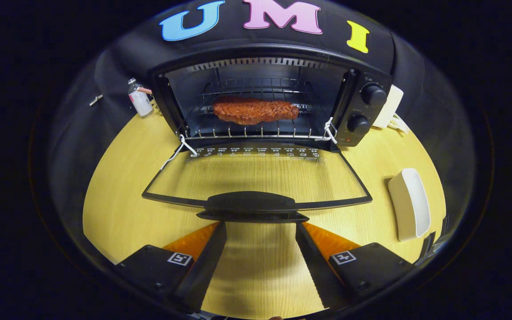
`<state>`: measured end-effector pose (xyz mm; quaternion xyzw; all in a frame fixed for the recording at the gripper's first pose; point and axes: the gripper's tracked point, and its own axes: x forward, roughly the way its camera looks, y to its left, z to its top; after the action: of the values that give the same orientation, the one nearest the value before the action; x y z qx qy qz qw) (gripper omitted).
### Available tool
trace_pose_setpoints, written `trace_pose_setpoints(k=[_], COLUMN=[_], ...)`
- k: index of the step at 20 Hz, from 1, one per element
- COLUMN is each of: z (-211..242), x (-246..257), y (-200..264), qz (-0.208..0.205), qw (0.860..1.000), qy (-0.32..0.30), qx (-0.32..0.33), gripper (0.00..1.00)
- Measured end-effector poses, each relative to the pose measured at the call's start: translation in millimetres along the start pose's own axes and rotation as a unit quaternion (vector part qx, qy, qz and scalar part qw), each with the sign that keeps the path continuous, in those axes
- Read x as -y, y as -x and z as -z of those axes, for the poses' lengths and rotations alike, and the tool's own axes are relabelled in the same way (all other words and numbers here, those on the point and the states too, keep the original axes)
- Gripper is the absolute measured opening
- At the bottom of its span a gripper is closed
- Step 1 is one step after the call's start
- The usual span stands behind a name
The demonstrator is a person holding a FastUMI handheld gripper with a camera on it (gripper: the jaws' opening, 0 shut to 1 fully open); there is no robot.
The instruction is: Open the toaster oven, put the food inside, and close the toaster oven door.
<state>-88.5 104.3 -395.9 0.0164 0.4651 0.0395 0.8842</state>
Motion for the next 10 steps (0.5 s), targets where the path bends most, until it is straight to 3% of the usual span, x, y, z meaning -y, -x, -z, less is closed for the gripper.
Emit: trace_pose_setpoints(k=[10], z=[-38], x=[-1], y=[34], qz=[-0.007], qw=[0.995], qy=[0.036], qx=[0.089], gripper=[0.99])
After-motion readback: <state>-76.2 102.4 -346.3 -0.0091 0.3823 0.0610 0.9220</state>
